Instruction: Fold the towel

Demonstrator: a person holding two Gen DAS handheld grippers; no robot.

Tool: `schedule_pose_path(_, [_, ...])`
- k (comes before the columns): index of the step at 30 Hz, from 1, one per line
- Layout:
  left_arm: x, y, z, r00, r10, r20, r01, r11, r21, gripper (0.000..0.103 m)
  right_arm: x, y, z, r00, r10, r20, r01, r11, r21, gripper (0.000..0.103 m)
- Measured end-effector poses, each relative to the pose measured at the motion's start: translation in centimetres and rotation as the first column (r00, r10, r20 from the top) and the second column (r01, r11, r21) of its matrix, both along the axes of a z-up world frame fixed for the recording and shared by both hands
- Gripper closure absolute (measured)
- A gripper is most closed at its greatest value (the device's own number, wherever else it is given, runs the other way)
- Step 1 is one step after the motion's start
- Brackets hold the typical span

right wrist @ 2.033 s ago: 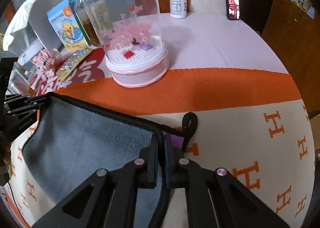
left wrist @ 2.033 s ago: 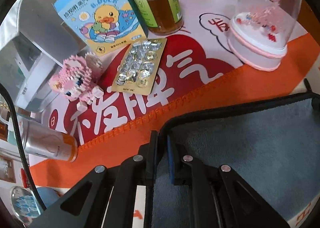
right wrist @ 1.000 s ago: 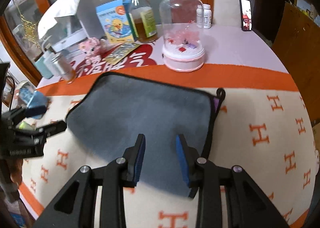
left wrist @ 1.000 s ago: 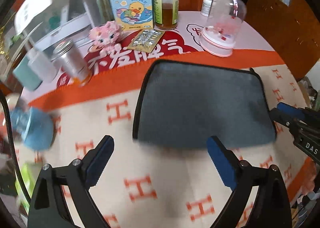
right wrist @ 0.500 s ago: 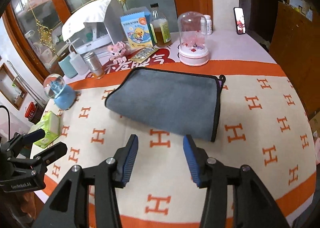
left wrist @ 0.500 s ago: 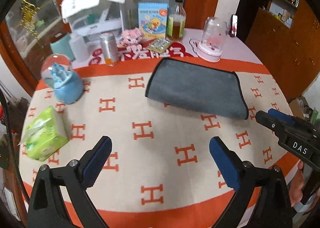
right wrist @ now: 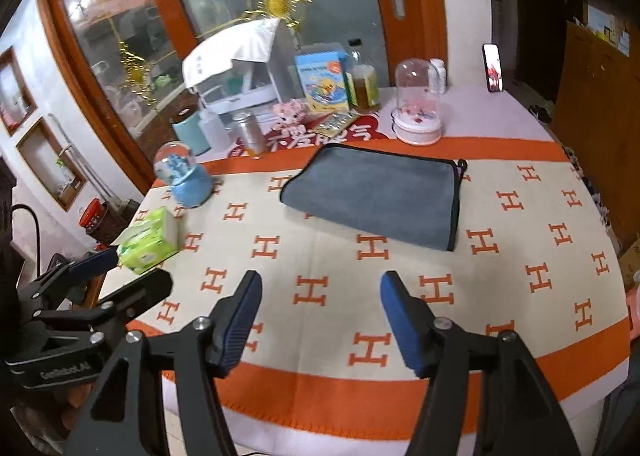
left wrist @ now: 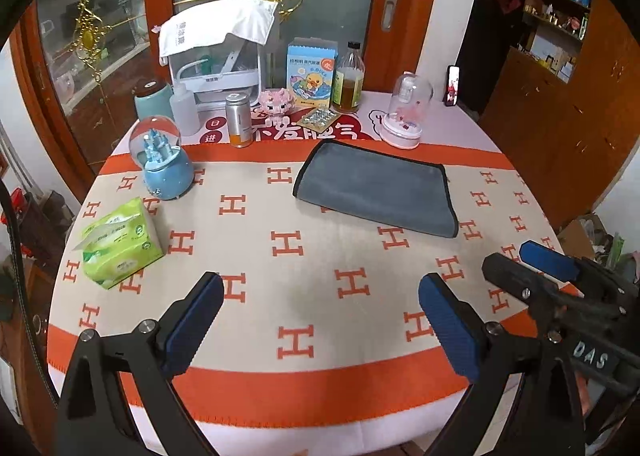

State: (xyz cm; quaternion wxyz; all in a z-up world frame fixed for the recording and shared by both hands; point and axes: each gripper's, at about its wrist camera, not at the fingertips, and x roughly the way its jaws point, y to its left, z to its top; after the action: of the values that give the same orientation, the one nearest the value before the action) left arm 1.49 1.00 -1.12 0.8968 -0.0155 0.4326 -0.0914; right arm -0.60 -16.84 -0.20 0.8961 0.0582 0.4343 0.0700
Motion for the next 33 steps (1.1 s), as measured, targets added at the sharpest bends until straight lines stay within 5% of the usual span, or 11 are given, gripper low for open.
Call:
schedule_pose_path(11, [-4.3,-0.8,1.1,0.998,0.053,0.030,-0.054,0.998,0.021,0.005,-3.4,-0.6,1.2,0.998,-0.064,0.000,0.064,0.997,-0.040,0.036])
schedule_pose_path(19, [-5.0,-1.2,1.8,0.991,0.130,0.035,-0.131,0.991,0.028,0.005,-3.9,-0.9,1.5,1.000,0.001,-0.015,-0.002,0.998,-0.065,0.036])
schedule_pose_path(33, [-4.6,-3.1,0.9,0.991,0.131,-0.011,-0.130,0.989,0.072,0.005,-3.4,-1.7,1.4,0.998,0.043,-0.038,-0.045,0.997,-0.066,0.036])
